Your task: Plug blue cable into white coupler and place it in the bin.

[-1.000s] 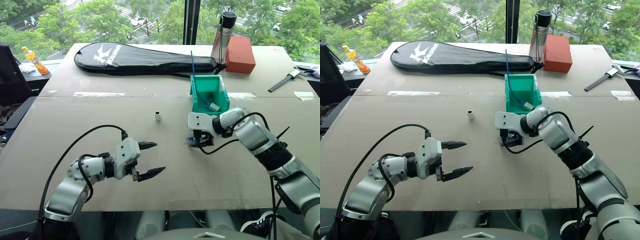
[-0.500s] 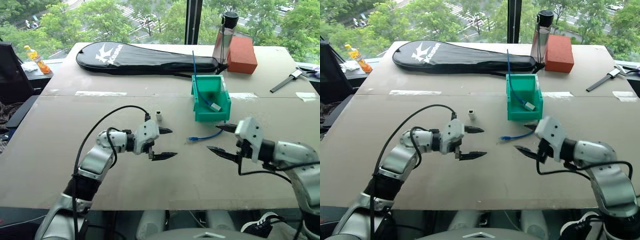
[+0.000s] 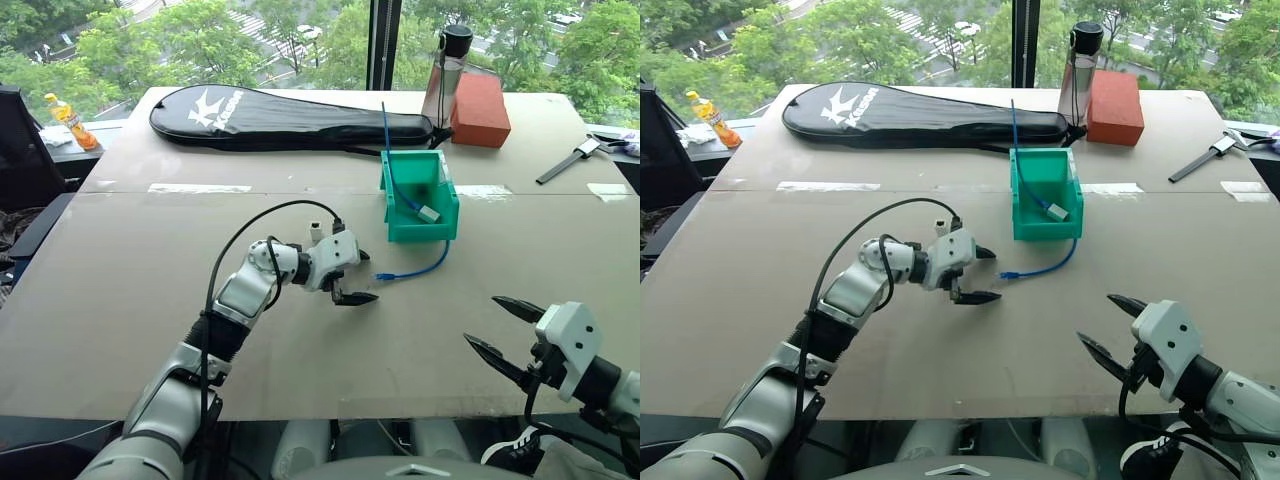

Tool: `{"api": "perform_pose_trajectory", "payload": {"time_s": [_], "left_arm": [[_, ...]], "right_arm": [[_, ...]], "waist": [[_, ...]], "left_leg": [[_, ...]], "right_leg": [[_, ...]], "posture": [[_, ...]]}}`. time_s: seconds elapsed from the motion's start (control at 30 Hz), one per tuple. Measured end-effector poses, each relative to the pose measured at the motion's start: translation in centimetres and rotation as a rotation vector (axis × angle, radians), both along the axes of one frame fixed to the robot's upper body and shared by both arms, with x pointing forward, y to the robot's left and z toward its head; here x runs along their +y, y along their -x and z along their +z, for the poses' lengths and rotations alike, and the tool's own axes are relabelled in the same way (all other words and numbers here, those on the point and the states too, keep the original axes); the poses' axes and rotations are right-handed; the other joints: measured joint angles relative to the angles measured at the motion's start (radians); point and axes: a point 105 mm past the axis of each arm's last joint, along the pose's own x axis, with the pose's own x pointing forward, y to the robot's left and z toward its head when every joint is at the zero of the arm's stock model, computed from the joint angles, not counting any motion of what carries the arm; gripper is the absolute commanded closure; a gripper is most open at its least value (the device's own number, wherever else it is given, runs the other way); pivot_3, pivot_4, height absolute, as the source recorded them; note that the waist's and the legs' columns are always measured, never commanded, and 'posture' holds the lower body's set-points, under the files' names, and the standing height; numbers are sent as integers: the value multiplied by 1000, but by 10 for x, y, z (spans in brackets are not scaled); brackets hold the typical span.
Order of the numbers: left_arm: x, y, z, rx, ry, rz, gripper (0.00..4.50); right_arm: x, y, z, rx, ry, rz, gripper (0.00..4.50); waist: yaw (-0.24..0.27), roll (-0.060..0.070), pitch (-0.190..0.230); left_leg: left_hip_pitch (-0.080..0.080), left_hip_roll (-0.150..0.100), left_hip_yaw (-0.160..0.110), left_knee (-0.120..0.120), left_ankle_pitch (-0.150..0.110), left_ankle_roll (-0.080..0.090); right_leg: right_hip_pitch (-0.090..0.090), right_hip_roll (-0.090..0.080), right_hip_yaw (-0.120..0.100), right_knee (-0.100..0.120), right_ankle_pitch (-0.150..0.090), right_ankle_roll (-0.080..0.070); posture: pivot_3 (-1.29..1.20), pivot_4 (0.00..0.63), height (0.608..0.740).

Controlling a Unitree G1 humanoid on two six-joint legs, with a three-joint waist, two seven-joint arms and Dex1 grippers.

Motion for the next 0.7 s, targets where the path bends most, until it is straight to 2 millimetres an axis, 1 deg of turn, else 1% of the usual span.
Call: {"api": "perform_pose_trajectory", "payload": {"time_s": [0.03,0.07,0.1,0.13,0.27,0.3,0.33,0.37,0.47,0.5,0.53,0.6,0.63,0.67,0.7], "left_arm": [[-1,-1,-1,4,-1,9,0],[-2,-1,-1,7,-3,15,520],[-2,-2,0,7,-9,19,819],[-2,-4,1,8,-17,22,1234],[-2,-3,2,11,-27,21,3310],[-1,-3,2,9,-32,20,3918],[0,-3,2,7,-34,18,4316],[0,-1,2,8,-37,8,4480],[1,2,2,5,-35,-3,4480],[2,4,1,6,-28,-14,4480],[0,12,-1,18,-8,-46,4480],[-2,19,2,27,36,-75,4480],[-6,23,9,16,85,-101,4480],[-7,25,15,1,108,-113,4480],[-8,27,28,-35,157,-134,4480]], "right_arm": [[-2,0,-2,0,-1,-2,869],[-2,1,-3,-3,-1,-2,836],[-3,0,-3,-5,-3,-2,836],[-4,0,-2,-13,-1,1,836],[-4,-1,0,-30,6,5,836],[-4,-2,1,-36,3,2,836],[-4,-3,2,-39,-2,0,836],[-3,-4,2,-39,-15,-4,836],[-1,-9,3,-21,-62,-23,836],[1,-10,2,-4,-109,-37,836],[8,-13,1,29,-204,-54,836],[17,-16,0,67,-304,-61,836],[26,-18,0,97,-384,-59,836],[31,-19,0,111,-414,-54,836],[41,-20,0,146,-477,-46,836]], "waist": [[0,0,0],[0,0,0],[0,0,0],[0,0,0],[1,0,0],[1,0,0],[1,0,0],[1,0,0],[0,0,0],[-1,0,0],[0,0,0],[0,0,0],[0,0,0],[1,0,0],[1,0,0]], "left_leg": [[0,0,0,0,0,0],[0,0,0,0,0,0],[0,0,0,0,0,0],[0,0,0,0,0,0],[0,0,-1,0,0,0],[0,0,-1,0,0,0],[0,0,-1,0,0,0],[0,0,-1,0,0,0],[0,0,-1,0,0,0],[0,0,-1,0,0,0],[0,1,-1,0,0,0],[0,1,-2,0,0,0],[-1,1,-2,0,0,0],[-1,1,-2,0,0,0],[-1,1,-2,0,0,0]], "right_leg": [[0,0,0,0,0,0],[0,0,0,0,0,0],[0,0,0,0,0,0],[0,0,0,0,0,0],[0,0,0,0,0,0],[0,0,0,0,0,0],[0,0,0,0,0,0],[0,0,0,0,0,-1],[0,0,0,0,1,-1],[0,0,0,0,2,-4],[0,-1,0,0,2,-4],[0,-1,-1,0,2,-5],[-1,-2,-1,0,2,-5],[-1,-3,0,0,2,-5],[0,-6,0,0,2,-5]], "posture": [[0,150,740],[0,150,740],[0,150,740],[0,150,740],[0,150,740],[0,150,740],[0,150,740],[0,150,740],[0,150,740],[0,150,740],[0,150,740],[0,150,740],[0,150,740],[0,150,740],[0,150,740]]}}
